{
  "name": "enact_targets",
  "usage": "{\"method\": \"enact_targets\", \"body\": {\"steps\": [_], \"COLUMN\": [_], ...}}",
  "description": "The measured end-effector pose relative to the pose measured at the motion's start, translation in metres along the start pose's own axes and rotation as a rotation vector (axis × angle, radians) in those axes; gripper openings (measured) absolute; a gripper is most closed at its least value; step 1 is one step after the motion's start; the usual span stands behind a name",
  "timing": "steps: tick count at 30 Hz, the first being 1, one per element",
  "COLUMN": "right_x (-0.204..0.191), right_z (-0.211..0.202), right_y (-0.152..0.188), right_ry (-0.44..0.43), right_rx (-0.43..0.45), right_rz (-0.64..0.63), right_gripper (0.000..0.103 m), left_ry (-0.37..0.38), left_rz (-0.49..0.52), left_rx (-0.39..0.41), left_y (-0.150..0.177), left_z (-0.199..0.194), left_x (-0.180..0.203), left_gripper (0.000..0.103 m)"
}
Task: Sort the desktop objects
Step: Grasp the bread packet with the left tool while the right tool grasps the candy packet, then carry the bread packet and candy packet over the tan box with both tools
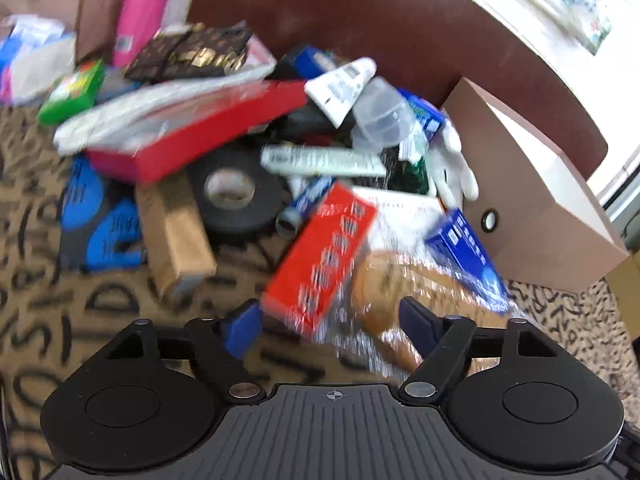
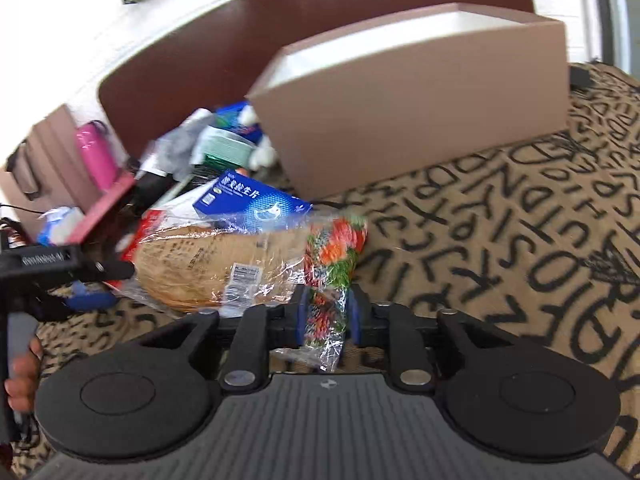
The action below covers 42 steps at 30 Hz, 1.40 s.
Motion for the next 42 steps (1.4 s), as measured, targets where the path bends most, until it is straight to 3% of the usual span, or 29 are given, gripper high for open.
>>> {"method": "enact_targets", "body": {"steps": [3,6,8,9,10,13,14,16,18,22,24,33,42], "right_x": [0.001,0.002,0.004,0.004,0.003,0.0,0.0,0.002,0.002,0.002,0.002,0.004,0.028], "right_z": [0.007,0.014,0.018,0.02,0.021,0.023,0.023,0.021,0.022,0.008,-0.002,-0.052,-0.079], "right_y": [-0.001,-0.001,0.0,0.0,0.0,-0.002,-0.002,-0.002,-0.001,-0.007,-0.013,-0.059,-0.153], "right_ry": [-0.002,0.003,0.005,0.001,-0.002,0.005,0.013,-0.002,-0.016,0.004,-0.01,-0.043,0.015], "right_rx": [-0.002,0.0,-0.009,-0.008,-0.008,-0.011,-0.01,-0.014,-0.015,0.03,0.053,0.192,0.369], "right_rz": [-0.002,-0.005,0.002,0.0,-0.004,-0.018,-0.026,-0.021,-0.019,-0.044,-0.038,-0.067,-0.14], "right_gripper": [0.052,0.057,0.058,0.059,0.06,0.054,0.048,0.042,0.032,0.02,0.016,0.016,0.016], "left_ry": [0.029,0.062,0.083,0.081,0.083,0.089,0.08,0.074,0.073,0.053,0.069,0.163,0.264], "left_rz": [0.055,0.091,0.113,0.13,0.149,0.169,0.184,0.182,0.159,0.183,0.176,0.162,0.208], "left_rx": [-0.013,-0.069,-0.094,-0.089,-0.088,-0.094,-0.083,-0.076,-0.098,-0.075,-0.065,0.053,0.141], "left_y": [-0.007,-0.004,0.002,0.003,0.005,0.006,0.007,0.008,0.012,0.013,0.012,-0.015,-0.065], "left_z": [0.011,0.023,0.028,0.027,0.025,0.02,0.018,0.018,0.02,0.007,-0.002,-0.047,-0.042], "left_x": [0.012,0.024,0.031,0.033,0.035,0.041,0.042,0.042,0.04,0.044,0.046,0.085,0.162], "left_gripper": [0.091,0.087,0.079,0.069,0.051,0.047,0.047,0.065,0.066,0.036,0.029,0.026,0.025]}}
Point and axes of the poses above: each gripper's, at about its wrist camera, not at the fingertips, and z roughly the way its jaws point, x to its right, y to its underside, the point moved 7 cm from there along z, roughly the way its jaws point, and after that the axes turned 5 degrees about -y, right-handed, at the moved point
